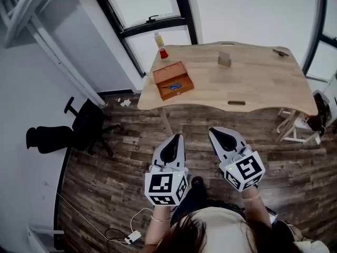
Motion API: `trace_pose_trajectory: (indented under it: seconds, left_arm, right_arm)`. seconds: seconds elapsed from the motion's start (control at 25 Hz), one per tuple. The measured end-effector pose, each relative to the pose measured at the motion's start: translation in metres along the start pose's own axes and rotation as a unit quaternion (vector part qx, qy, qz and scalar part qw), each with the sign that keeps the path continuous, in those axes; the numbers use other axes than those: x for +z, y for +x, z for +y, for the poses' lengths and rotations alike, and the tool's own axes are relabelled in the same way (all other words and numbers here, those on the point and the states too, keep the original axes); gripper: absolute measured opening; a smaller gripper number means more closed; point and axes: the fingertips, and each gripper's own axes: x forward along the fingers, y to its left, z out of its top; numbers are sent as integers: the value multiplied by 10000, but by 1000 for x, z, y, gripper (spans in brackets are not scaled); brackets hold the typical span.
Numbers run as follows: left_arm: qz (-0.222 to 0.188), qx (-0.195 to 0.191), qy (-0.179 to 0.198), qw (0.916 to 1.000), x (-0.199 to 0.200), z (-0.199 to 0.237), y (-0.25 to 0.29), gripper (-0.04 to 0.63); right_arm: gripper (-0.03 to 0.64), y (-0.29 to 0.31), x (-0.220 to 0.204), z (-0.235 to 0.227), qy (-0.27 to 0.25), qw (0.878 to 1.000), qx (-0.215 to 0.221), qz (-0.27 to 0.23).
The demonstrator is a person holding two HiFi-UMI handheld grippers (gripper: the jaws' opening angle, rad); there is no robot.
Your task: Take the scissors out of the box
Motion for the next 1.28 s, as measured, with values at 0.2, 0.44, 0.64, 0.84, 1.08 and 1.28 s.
trace_pose_trajectory:
  seconds: [0.2, 0.44, 0.64, 0.84, 1.08, 1.28]
  left_arm:
    - [37, -38, -36, 10000, -1, 25, 28, 19]
    - [51, -78, -67, 9999, 2, 55, 58, 19]
    - [43, -116, -86, 9999, 3, 86, 79, 18]
    - [36, -220, -126, 9997, 4, 110, 99, 18]
    - [81, -372, -132, 9992, 2, 135, 116, 18]
    - [101, -474, -126, 9987, 0, 150, 126, 19]
  right_arm:
    - [26, 36, -5, -9, 39, 9999, 36, 108]
    - [26, 79, -5, -22, 55, 9999, 25, 132]
    - [26, 114, -5, -29, 219, 9997, -53, 77]
    - [26, 143, -2, -35, 383, 9992, -113, 30]
    - [28, 178, -4, -42, 394, 9988, -276, 45]
    - [28, 198, -4, -46, 395, 9987, -323, 68]
